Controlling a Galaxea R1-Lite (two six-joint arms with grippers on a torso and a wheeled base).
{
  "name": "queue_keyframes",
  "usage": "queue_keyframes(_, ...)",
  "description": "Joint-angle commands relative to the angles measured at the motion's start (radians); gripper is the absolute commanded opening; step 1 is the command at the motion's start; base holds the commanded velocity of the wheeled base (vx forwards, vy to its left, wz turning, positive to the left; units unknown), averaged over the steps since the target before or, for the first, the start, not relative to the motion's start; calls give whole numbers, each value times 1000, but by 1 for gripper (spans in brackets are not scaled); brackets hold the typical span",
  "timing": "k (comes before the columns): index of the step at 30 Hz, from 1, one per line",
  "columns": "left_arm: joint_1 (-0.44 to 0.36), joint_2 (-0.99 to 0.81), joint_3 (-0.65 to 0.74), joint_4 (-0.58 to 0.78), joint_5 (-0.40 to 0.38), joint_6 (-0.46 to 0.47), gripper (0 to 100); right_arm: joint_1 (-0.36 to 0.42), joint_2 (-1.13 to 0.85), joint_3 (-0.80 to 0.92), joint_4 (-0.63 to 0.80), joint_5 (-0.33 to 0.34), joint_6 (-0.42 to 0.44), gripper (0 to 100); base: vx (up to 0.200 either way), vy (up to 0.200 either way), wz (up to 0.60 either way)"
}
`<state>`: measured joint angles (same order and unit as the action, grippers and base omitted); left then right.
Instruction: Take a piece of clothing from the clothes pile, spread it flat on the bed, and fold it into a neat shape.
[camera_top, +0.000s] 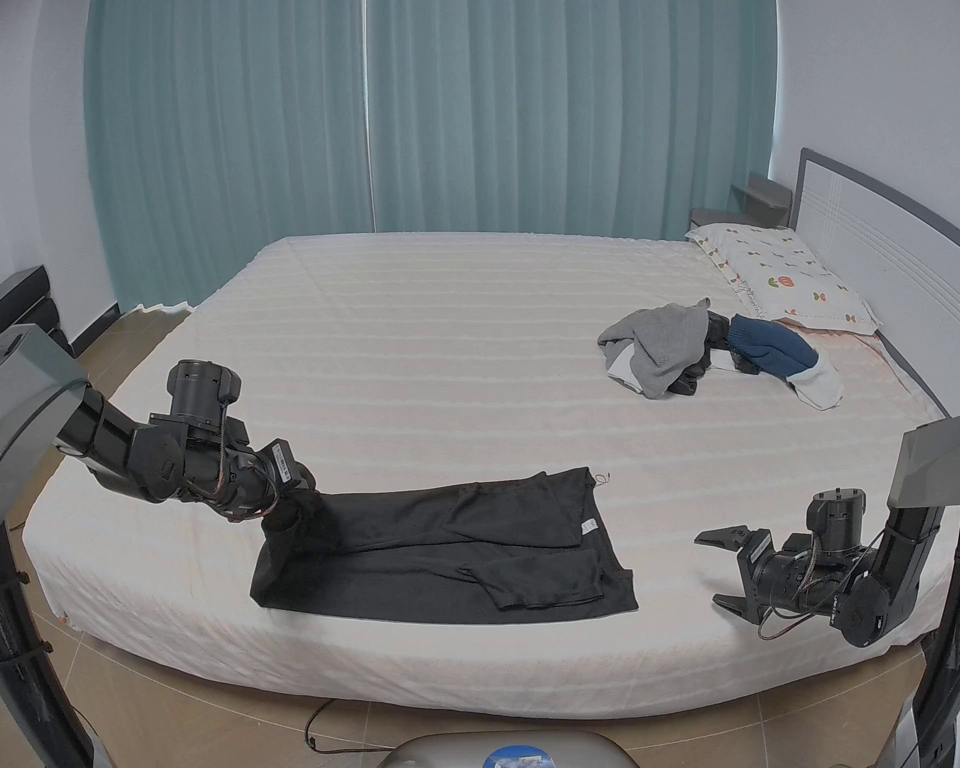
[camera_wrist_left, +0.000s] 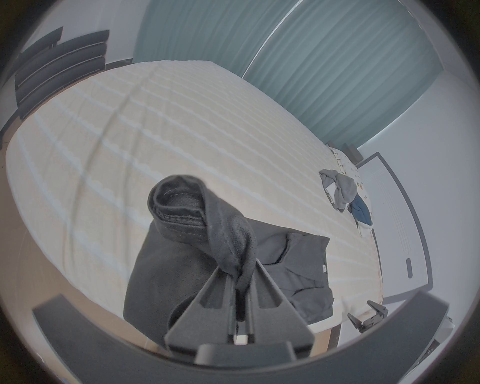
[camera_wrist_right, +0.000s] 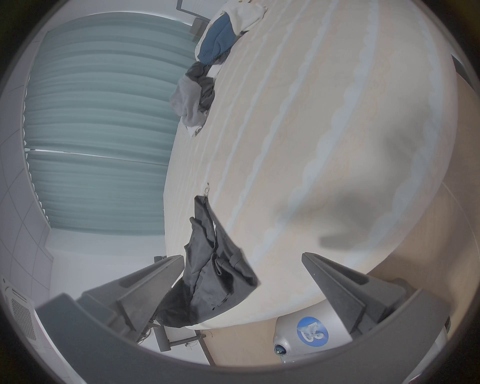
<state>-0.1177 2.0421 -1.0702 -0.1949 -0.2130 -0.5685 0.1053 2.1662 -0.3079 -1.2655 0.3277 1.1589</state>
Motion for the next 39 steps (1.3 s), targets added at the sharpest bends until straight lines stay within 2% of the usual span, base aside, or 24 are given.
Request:
queue_keyframes(1,-80,15,-86,52,44,-33,0,2,3,0,0,1,-1,100,0,-200,0)
queue_keyframes(9,-145,75,-218,195,49,-54,0,4,6,0,-2,1,-2,100,0,-200,0)
queue_keyframes(17,-194,150,-306,247,69,-82,0,4,7,1,-2,1,-2,100,0,-200,0)
queue_keyframes(26,-250,216,-361,269,113,-82,0,5,7,1,0,1,-5,100,0,0,0)
queue_keyframes(33,-283,265,-409,269,187,-82,0,7,7,7,-2,1,-7,100,0,0,0)
queue_keyframes(34,-286,267,-410,270,188,-82,100,7,7,6,-2,1,-7,100,0,0,0)
queue_keyframes(39,-309,265,-410,282,187,-83,100,8,7,7,-2,-1,-7,100,0,0,0)
